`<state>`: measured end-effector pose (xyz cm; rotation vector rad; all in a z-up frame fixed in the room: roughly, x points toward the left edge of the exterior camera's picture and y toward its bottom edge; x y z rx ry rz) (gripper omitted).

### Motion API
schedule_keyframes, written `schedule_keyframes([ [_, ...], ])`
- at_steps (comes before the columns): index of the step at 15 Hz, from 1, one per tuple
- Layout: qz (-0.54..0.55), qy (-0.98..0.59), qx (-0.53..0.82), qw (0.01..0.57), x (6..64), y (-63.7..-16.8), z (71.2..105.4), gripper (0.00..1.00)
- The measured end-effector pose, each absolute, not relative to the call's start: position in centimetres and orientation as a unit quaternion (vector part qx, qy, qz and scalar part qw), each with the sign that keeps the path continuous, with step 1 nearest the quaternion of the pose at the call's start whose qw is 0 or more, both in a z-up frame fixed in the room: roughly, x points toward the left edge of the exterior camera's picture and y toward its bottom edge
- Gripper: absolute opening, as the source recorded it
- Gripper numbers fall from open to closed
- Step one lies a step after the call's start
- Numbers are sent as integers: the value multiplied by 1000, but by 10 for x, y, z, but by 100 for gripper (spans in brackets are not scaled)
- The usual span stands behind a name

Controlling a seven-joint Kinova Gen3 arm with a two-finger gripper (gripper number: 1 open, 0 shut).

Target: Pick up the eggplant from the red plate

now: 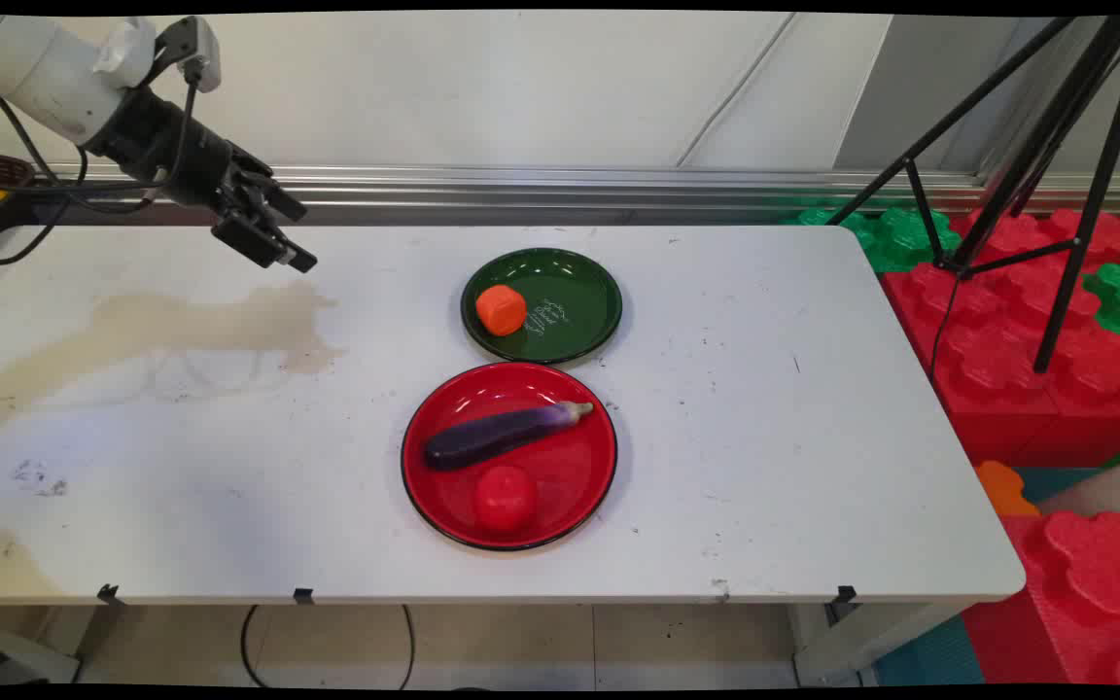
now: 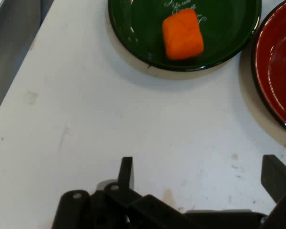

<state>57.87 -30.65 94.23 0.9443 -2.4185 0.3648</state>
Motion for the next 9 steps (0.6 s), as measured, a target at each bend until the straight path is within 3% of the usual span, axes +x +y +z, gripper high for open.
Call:
schedule_keyframes([
  [9, 119, -895, 332, 273, 536, -311, 936, 100],
])
